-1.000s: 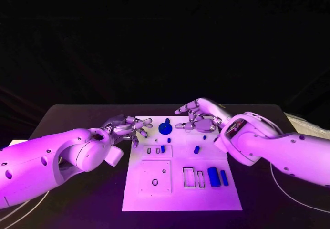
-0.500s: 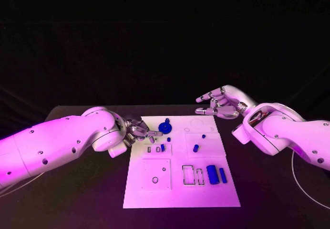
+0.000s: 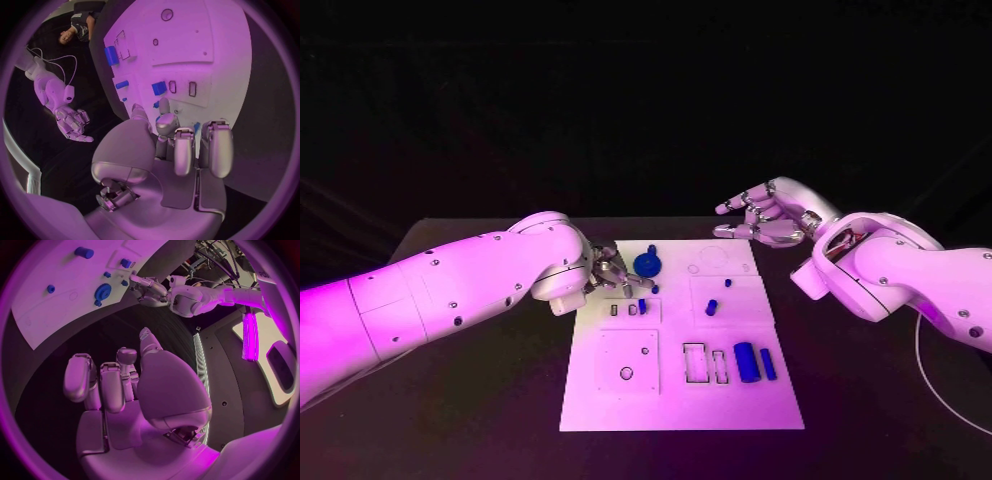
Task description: Assemble the parts on the task board
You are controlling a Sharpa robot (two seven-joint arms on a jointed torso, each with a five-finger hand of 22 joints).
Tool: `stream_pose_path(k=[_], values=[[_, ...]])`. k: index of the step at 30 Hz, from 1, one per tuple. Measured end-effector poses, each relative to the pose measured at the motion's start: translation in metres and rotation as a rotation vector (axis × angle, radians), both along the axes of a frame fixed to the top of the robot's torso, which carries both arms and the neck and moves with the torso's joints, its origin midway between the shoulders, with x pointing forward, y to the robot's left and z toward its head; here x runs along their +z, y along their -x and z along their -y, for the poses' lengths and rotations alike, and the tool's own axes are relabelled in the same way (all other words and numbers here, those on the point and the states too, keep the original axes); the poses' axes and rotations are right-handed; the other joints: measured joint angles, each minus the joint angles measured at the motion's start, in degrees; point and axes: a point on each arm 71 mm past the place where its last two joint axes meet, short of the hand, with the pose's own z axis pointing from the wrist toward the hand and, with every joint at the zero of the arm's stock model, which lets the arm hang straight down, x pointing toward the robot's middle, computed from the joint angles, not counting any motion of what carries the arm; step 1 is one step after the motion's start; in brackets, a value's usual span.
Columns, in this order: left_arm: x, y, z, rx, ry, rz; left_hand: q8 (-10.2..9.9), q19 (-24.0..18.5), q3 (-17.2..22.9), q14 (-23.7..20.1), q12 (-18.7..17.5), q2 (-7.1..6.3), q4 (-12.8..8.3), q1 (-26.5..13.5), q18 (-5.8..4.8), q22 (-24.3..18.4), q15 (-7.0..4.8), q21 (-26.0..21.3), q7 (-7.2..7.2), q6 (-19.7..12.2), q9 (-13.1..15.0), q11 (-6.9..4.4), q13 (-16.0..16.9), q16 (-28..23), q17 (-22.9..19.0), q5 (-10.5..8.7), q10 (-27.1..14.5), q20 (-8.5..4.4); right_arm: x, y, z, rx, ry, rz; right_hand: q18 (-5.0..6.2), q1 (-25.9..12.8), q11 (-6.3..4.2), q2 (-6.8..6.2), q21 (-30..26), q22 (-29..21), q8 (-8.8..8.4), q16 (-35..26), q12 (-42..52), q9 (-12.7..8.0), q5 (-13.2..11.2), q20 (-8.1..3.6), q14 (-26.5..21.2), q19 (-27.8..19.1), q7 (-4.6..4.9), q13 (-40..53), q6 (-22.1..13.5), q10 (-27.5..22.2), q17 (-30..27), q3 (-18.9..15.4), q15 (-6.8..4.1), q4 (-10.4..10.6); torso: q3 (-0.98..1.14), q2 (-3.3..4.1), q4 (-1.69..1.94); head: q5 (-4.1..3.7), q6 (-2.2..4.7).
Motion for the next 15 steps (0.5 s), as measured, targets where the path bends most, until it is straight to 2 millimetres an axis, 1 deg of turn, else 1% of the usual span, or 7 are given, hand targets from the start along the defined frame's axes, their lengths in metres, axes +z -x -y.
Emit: stream_pose_path(k=[2, 5, 9, 11, 12, 14, 15], values=[[-0.001, -0.001, 0.003, -0.009, -0.012, -0.003, 0.27, 0.00, -0.25, 0.00, 0.00, 0.23, 0.19, -0.23, 0.00, 0.00, 0.00, 0.16, 0.00, 0.00, 0.41, -0.13, 0.13, 0.00, 0.00, 0.00, 0.13, 0.00, -0.001, 0.000, 0.000, -0.003, 0.002, -0.004, 0.00, 0.00, 0.00, 0.00, 0.00, 0.00, 0.00, 0.00, 0.00, 0.00, 0.00, 0.00, 0.00, 0.00, 0.00, 0.00, 0.00, 0.00, 0.00, 0.00, 0.00, 0.00, 0.01, 0.01, 0.00, -0.04, -0.12], [-0.002, -0.001, 0.008, -0.022, -0.029, -0.009, 0.50, 0.00, -0.43, 0.00, 0.10, 0.23, 0.05, -0.23, 0.00, 0.00, 0.00, 0.32, -0.17, -0.26, 0.96, -0.21, 0.34, 0.00, 0.00, 0.00, 0.21, 0.00, -0.001, -0.001, 0.000, -0.006, 0.004, -0.009, 0.00, 0.00, 0.00, 0.00, 0.00, -0.13, 0.00, 0.00, 0.00, -0.01, 0.00, 0.00, 0.00, 0.00, -0.19, 0.00, 0.19, 0.00, -0.06, -0.15, 0.00, -0.15, 0.01, 0.01, 0.07, -0.11, -0.28], [-0.003, -0.002, 0.011, -0.037, -0.049, -0.015, 0.87, 0.03, -0.59, 0.00, 0.32, 0.23, 0.21, -0.23, 0.00, -0.01, 0.00, 0.55, -0.02, -0.42, 1.43, -0.21, 0.51, 0.00, -0.01, 0.00, 0.21, -0.03, -0.002, -0.001, 0.000, -0.008, 0.006, -0.014, 0.00, 0.00, 0.00, 0.00, 0.00, -0.14, 0.00, 0.00, 0.00, -0.01, 0.00, 0.00, 0.00, 0.00, -0.19, 0.00, 0.19, 0.00, -0.07, -0.15, 0.00, -0.15, 0.01, 0.01, 0.10, -0.12, -0.45], [-0.003, -0.003, 0.013, -0.043, -0.057, -0.017, 1.16, 0.20, -0.74, 0.00, 0.32, 0.23, 0.06, -0.23, 0.00, -0.01, 0.00, 0.55, -0.20, -0.61, 1.64, -0.21, 0.57, 0.00, -0.01, 0.00, 0.21, -0.21, -0.002, -0.001, 0.000, -0.009, 0.007, -0.016, 0.00, 0.00, 0.00, 0.00, 0.00, -0.14, 0.00, 0.00, 0.00, -0.01, 0.00, 0.00, 0.00, 0.00, -0.19, 0.00, 0.19, 0.00, -0.07, -0.15, 0.00, -0.15, 0.01, 0.02, 0.10, -0.09, -0.53], [-0.004, -0.003, 0.013, -0.046, -0.062, -0.019, 1.17, 0.20, -0.74, 0.00, 0.32, 0.53, 0.06, 0.07, 0.01, -0.01, 0.00, 0.55, -0.20, -0.61, 1.76, -0.21, 0.59, 0.00, -0.01, 0.00, 0.21, -0.20, -0.002, -0.001, 0.000, -0.009, 0.008, -0.017, 0.00, 0.00, 0.00, 0.00, 0.00, -0.14, 0.00, 0.00, 0.00, -0.01, 0.00, 0.00, 0.00, 0.00, -0.19, 0.00, 0.19, 0.00, -0.07, -0.15, 0.00, -0.15, 0.01, 0.02, 0.10, -0.07, -0.60], [-0.004, -0.003, 0.015, -0.051, -0.068, -0.022, 1.39, 0.20, -0.74, 0.00, 0.32, 0.53, 0.06, 0.07, 0.00, -0.01, 0.00, 0.55, -0.20, -0.61, 2.01, -0.21, 0.66, 0.00, -0.01, 0.00, 0.21, -0.21, -0.002, -0.001, 0.000, -0.009, 0.009, -0.019, 0.00, 0.00, 0.00, 0.00, 0.00, -0.14, 0.00, 0.00, 0.00, -0.01, 0.00, 0.00, 0.00, 0.00, -0.19, 0.00, 0.19, 0.00, -0.07, -0.15, 0.00, -0.15, 0.01, 0.03, 0.09, -0.04, -0.64], [-0.005, -0.003, 0.015, -0.055, -0.072, -0.024, 1.54, 0.20, -0.74, 0.00, 0.32, 0.78, 0.06, 0.32, 0.00, -0.01, 0.00, 0.55, -0.14, -0.79, 2.16, -0.21, 0.69, 0.00, -0.01, 0.00, 0.21, -0.20, -0.002, -0.001, -0.001, -0.009, 0.009, -0.020, 0.00, 0.00, 0.00, 0.00, -0.20, -0.22, 0.00, 0.00, 0.00, -0.01, 0.18, -0.04, 0.00, -0.04, -0.19, 0.00, 0.19, 0.00, -0.14, -0.15, 0.00, -0.15, 0.01, 0.03, 0.08, -0.02, -0.65]])
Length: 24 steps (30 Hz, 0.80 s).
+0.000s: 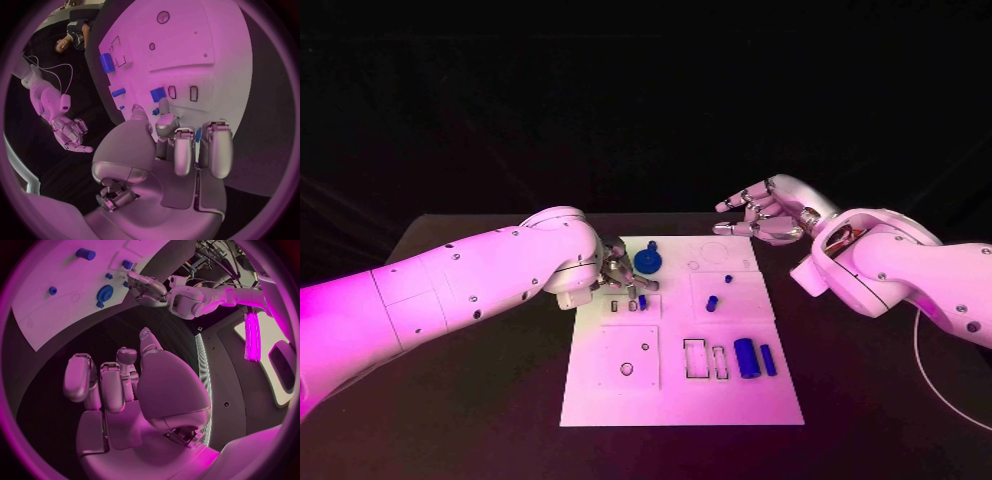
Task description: Assemble the parts on the task board
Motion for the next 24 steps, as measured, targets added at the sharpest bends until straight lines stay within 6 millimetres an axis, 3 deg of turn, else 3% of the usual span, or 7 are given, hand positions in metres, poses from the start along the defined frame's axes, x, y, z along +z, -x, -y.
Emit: stream_pose_path(k=[10, 24], values=[[-0.0023, -0.0017, 0.0042, -0.022, -0.028, -0.017, 0.67, 0.00, 0.17, 0.20, 0.25, 1.19, -0.17, 1.19, 0.00, -0.01, -0.20, 0.22, -0.04, -0.64, 1.36, -0.21, 0.48, 0.00, -0.01, 0.00, 0.21, 0.00, -0.0008, -0.0004, -0.0015, 0.003, 0.003, -0.007, 0.00, -0.06, 0.00, 0.06, -0.07, -0.08, 0.00, 0.00, 0.00, -0.01, 0.05, -0.17, 0.00, -0.17, 0.00, 0.00, 0.00, 0.00, -0.05, -0.16, 0.00, 0.16, 0.02, 0.01, 0.06, -0.03, -0.29], [-0.0056, -0.0046, 0.0098, -0.040, -0.057, -0.031, 1.18, -0.01, 0.57, 0.20, 0.45, 1.48, -0.57, 2.55, 0.01, -0.01, -0.20, 0.22, -0.06, -1.06, 2.46, -0.01, 0.73, 0.00, -0.02, 0.00, 0.41, 0.00, -0.0016, -0.0009, -0.0032, 0.008, 0.006, -0.014, 0.00, -0.24, 0.00, 0.24, -0.07, -0.07, 0.00, 0.00, 0.00, -0.01, 0.04, -0.17, 0.00, -0.16, 0.00, 0.00, 0.00, 0.00, -0.05, -0.15, 0.00, 0.15, 0.03, 0.07, 0.01, 0.07, -0.59]])
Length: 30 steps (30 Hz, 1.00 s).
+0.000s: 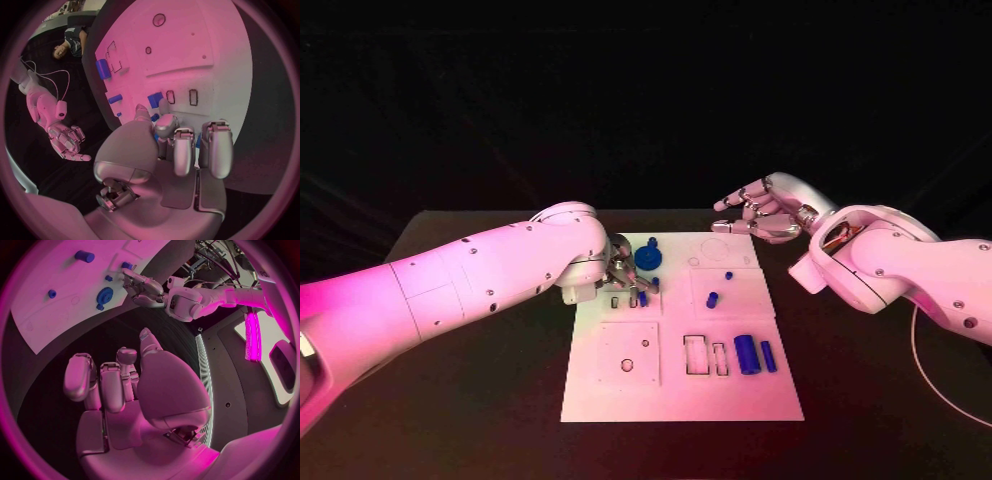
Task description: Assemble the parts on the task board
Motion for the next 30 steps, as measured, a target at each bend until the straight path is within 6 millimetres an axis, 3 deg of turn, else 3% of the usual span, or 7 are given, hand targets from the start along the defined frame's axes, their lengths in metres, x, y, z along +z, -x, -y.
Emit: stream_pose_path(k=[7, 9, 23, 30], values=[[-0.0004, 0.0001, 0.0015, -0.009, -0.010, -0.002, 0.23, 0.00, 0.00, 0.00, 0.00, -0.01, 0.00, 0.01, 0.00, 0.00, 0.00, 0.23, 0.00, 0.00, 0.09, 0.00, 0.09, 0.00, 0.00, 0.00, 0.00, 0.00, -0.0006, -0.0006, -0.0013, 0.003, 0.002, -0.004, 0.00, 0.00, 0.00, 0.00, 0.00, 0.00, 0.00, 0.00, 0.00, 0.00, 0.00, 0.00, 0.00, 0.00, 0.00, 0.00, 0.00, 0.00, 0.00, 0.00, 0.00, 0.00, 0.03, -0.02, 0.05, -0.05, -0.18], [-0.0005, 0.0003, 0.0018, -0.012, -0.012, -0.003, 0.23, 0.00, 0.00, 0.00, 0.00, 0.00, 0.00, 0.01, -0.62, 0.00, 0.00, 0.23, 0.00, 0.00, 0.14, 0.00, 0.09, 0.00, 0.00, 0.00, 0.00, 0.00, -0.0008, -0.0008, -0.0018, 0.005, 0.002, -0.005, 0.00, 0.00, 0.00, 0.00, 0.00, -0.04, 0.00, -0.31, 0.00, 0.00, 0.00, 0.00, 0.00, 0.00, 0.00, 0.00, 0.00, 0.00, -0.03, -0.02, 0.00, 0.02, 0.03, -0.02, 0.05, -0.05, -0.19], [-0.0014, 0.0010, 0.0035, -0.027, -0.026, -0.013, 0.40, 0.00, 0.15, 0.00, 0.24, 0.23, -0.15, 0.24, -0.61, -0.01, 0.00, 0.22, 0.00, 0.00, 0.40, -0.12, 0.28, 0.00, -0.01, 0.00, 0.12, 0.00, -0.0021, -0.0013, -0.0037, 0.011, 0.006, -0.014, 0.00, -0.32, 0.00, 0.32, -0.22, -0.22, 0.00, -0.35, 0.00, -0.01, 0.22, 0.00, 0.00, 0.00, 0.00, -0.10, 0.00, 0.00, -0.11, -0.57, 0.00, 0.57, 0.03, -0.02, 0.05, -0.08, -0.24], [-0.0015, 0.0017, 0.0058, -0.035, -0.028, -0.016, 0.89, 0.00, 2.01, -0.15, 0.24, 0.97, -1.80, 3.64, -0.61, -0.01, -0.14, 0.45, -0.10, -0.77, 1.58, -0.20, 0.30, 0.00, -0.01, 0.00, 0.20, 0.00, -0.0025, -0.0013, -0.0043, 0.013, 0.007, -0.017, 0.00, -0.60, -0.21, 0.60, -0.22, -0.21, 0.00, -0.35, 0.30, -0.01, 0.21, 0.00, 0.00, 0.00, 0.00, -0.11, 0.00, 0.22, -0.11, -0.87, 0.00, 0.87, 0.02, 0.01, 0.08, -0.05, -0.51]])
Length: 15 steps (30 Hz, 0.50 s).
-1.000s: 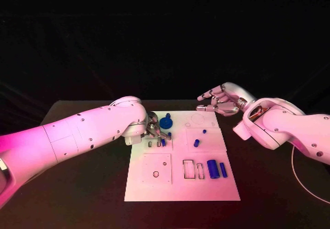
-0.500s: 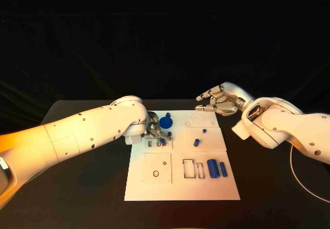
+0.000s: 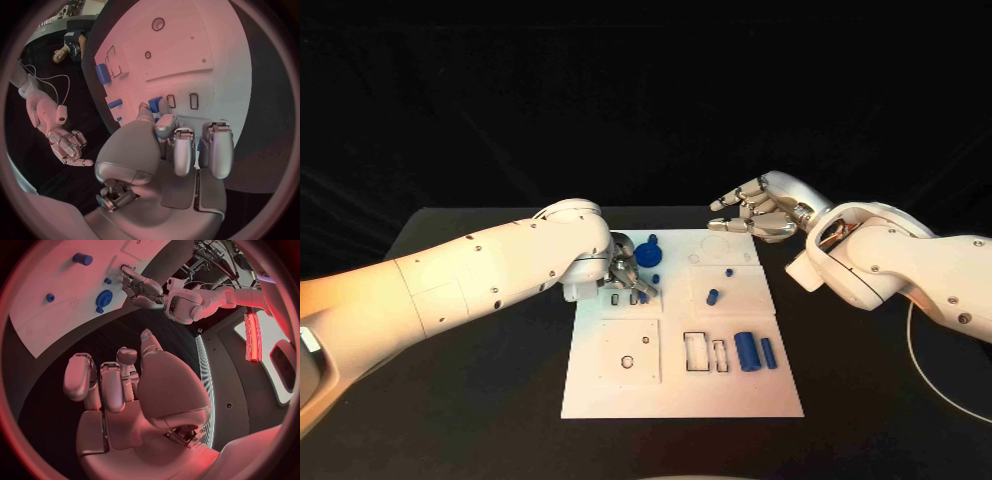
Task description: Assemble the parts on the task board
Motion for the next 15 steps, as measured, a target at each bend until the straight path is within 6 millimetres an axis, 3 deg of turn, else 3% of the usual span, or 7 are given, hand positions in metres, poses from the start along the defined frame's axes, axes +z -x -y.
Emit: stream_pose_path(k=[7, 8, 10, 12, 15], values=[[0.0011, -0.0001, 0.0018, -0.003, 0.002, 0.001, -0.25, -0.21, 5.63, 0.07, -0.42, 1.49, -3.43, 5.97, 0.08, 0.00, -0.22, 0.00, -0.30, -1.71, 0.75, -0.23, -0.25, 0.00, 0.05, 0.43, -0.23, -0.21, -0.0003, 0.0001, 0.0002, 0.000, 0.001, -0.002, 0.00, 0.00, 0.00, 0.00, 0.00, 0.00, 0.00, 0.00, 0.00, 0.00, 0.00, 0.00, 0.00, 0.00, 0.00, 0.00, 0.00, 0.00, 0.09, 0.00, 0.00, 0.00, 0.02, 0.00, 0.02, 0.08, -0.02], [0.0023, -0.0005, 0.0021, -0.003, 0.004, 0.004, -0.81, -0.09, 7.06, -0.04, -0.80, 1.50, -4.39, 7.35, 0.08, 0.00, -0.49, 0.00, -0.39, -2.04, 0.69, -0.43, -0.42, 0.00, 0.05, 2.01, -0.44, -0.33, -0.0003, 0.0001, 0.0002, 0.000, 0.001, -0.002, 0.00, 0.00, 0.00, 0.00, 0.00, 0.00, 0.00, 0.00, 0.00, 0.00, 0.00, 0.00, 0.00, 0.00, 0.00, 0.00, 0.00, 0.00, 0.09, 0.00, 0.00, 0.00, 0.02, 0.00, 0.02, 0.10, -0.02], [0.0035, -0.0009, 0.0022, -0.003, 0.005, 0.006, -1.36, -0.20, 7.93, -0.04, -1.37, 1.42, -4.27, 9.13, 0.09, 0.00, -0.49, 0.00, -0.38, -2.87, 0.55, -0.53, -0.72, 0.00, 0.04, 4.24, -0.78, -0.63, -0.0004, 0.0000, 0.0003, 0.000, 0.001, -0.003, 0.00, 0.00, 0.00, 0.00, 0.00, 0.00, 0.00, 0.00, 0.00, 0.00, 0.00, 0.00, 0.00, 0.00, 0.00, 0.00, 0.00, 0.00, 0.09, 0.00, 0.00, 0.00, 0.04, 0.00, 0.02, 0.17, -0.02], [0.0036, -0.0008, 0.0024, -0.003, 0.006, 0.006, -1.74, -0.20, 8.40, -0.04, -1.72, 1.31, -3.80, 10.03, 0.09, -0.01, -0.49, 0.00, -0.35, -3.06, 0.56, -0.41, -0.91, 0.00, 0.04, 5.31, -1.05, -0.63, -0.0005, -0.0001, 0.0004, 0.000, 0.002, -0.003, 0.00, 0.00, 0.00, 0.00, 0.00, 0.00, 0.00, 0.00, 0.00, 0.00, 0.00, 0.00, 0.00, 0.00, 0.00, 0.00, 0.00, 0.00, 0.09, 0.00, 0.00, 0.00, 0.05, 0.00, 0.01, 0.19, -0.02], [0.0037, -0.0007, 0.0019, -0.003, 0.008, 0.007, -2.47, -0.20, 11.60, -0.04, -2.77, -0.29, -0.60, 11.66, 0.10, -0.01, -0.48, 0.00, 0.12, -3.54, 0.64, 0.12, -1.59, 0.00, 0.04, 9.45, -1.58, -0.63, -0.0007, -0.0001, 0.0002, 0.001, 0.003, -0.004, 0.00, 0.00, 0.00, 0.00, 0.00, 0.00, 0.00, 0.00, 0.00, 0.00, 0.00, 0.00, 0.00, 0.00, 0.00, 0.00, 0.00, 0.00, 0.09, 0.00, 0.00, 0.00, 0.05, 0.00, -0.02, 0.21, -0.03]])
